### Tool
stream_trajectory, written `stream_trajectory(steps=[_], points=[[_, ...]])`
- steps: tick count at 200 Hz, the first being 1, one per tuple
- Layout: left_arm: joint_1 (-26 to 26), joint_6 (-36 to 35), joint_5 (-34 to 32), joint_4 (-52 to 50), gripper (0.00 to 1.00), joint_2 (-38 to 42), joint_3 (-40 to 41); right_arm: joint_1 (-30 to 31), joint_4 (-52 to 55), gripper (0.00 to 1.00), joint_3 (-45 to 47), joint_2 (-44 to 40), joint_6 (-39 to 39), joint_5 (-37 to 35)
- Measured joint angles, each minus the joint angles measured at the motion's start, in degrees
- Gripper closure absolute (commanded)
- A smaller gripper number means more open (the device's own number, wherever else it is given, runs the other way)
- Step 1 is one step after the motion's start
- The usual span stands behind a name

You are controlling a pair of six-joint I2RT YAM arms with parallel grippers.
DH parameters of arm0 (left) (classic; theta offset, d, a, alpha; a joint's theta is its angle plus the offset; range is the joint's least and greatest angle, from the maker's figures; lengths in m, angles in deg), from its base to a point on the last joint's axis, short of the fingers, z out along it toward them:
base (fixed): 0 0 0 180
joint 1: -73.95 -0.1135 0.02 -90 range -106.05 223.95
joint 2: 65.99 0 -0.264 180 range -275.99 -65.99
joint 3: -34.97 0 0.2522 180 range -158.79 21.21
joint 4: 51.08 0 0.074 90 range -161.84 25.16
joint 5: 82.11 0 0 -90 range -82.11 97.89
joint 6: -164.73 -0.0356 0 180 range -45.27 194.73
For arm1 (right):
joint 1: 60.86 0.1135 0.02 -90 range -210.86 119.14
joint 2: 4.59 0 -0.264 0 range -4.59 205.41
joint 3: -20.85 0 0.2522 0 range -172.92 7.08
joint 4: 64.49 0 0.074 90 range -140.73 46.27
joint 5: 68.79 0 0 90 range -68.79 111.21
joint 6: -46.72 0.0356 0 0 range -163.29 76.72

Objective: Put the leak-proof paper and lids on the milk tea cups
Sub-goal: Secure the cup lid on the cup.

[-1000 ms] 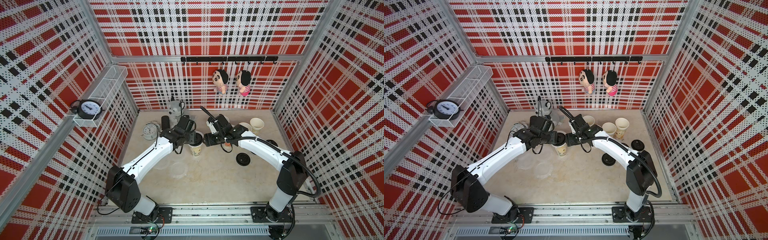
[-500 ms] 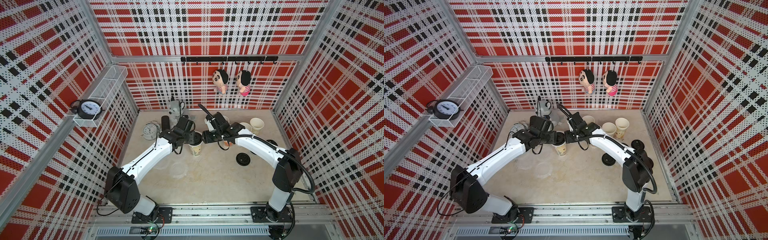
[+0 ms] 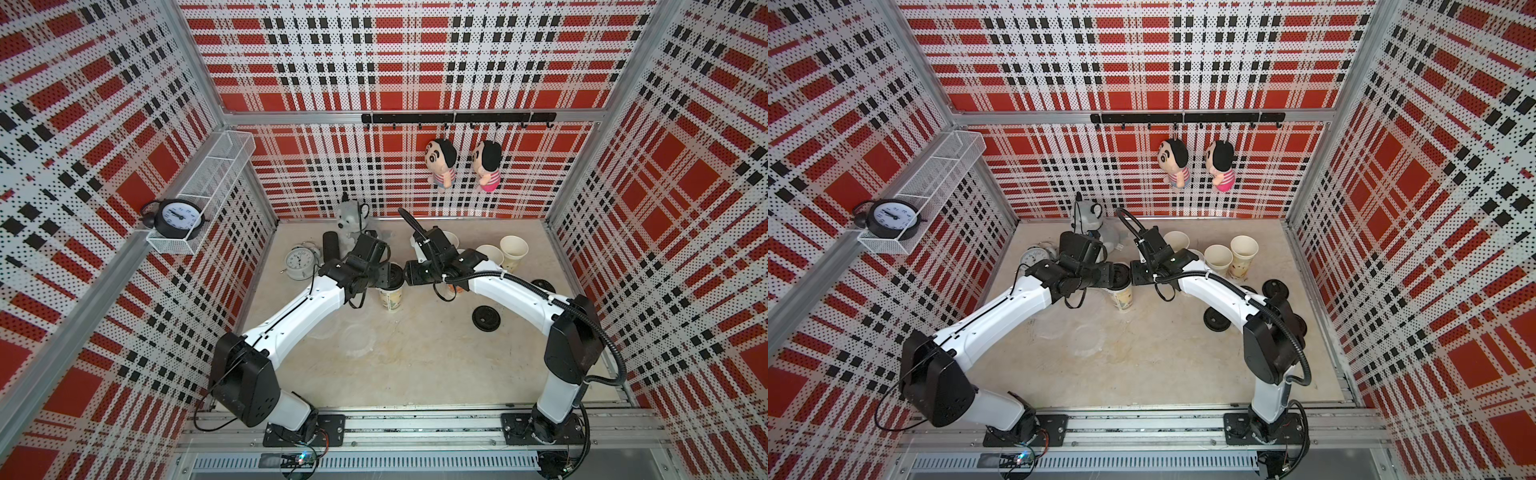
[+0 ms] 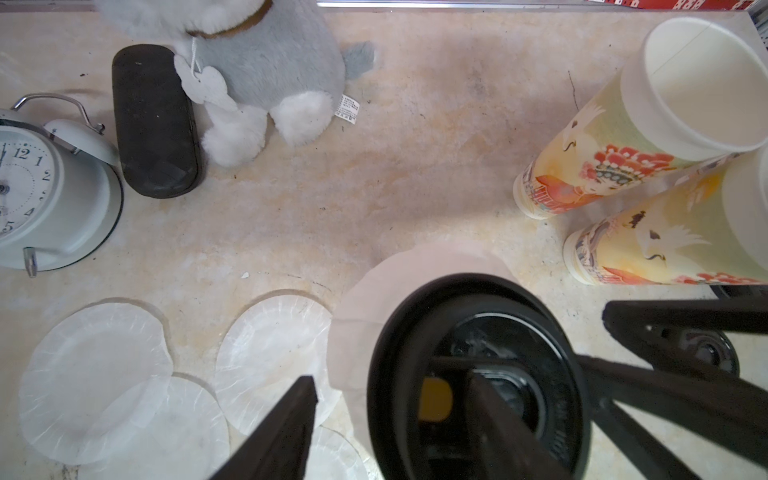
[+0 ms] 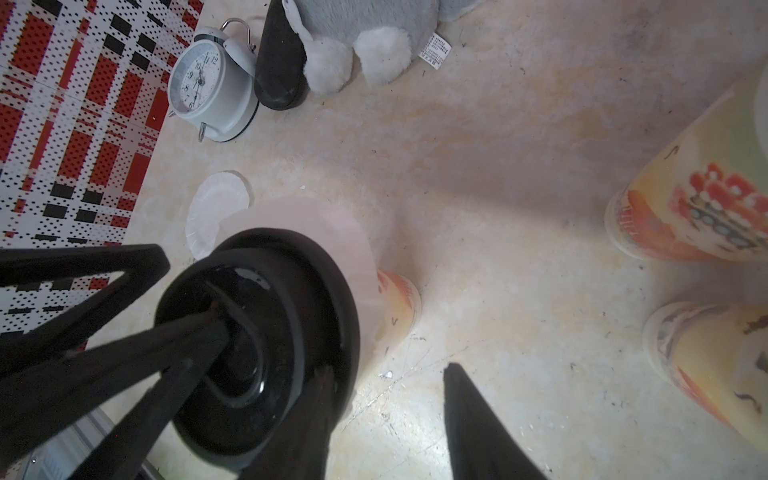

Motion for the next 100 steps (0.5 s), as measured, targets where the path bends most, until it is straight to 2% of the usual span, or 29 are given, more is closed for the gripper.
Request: stream_trajectory(steps=[100], points=[[0.0,0.2,0.61,2.69,0.4,0.42,1.77,0.0,-8.7,0.57,8.26,-3.1,4.63,-0.63]])
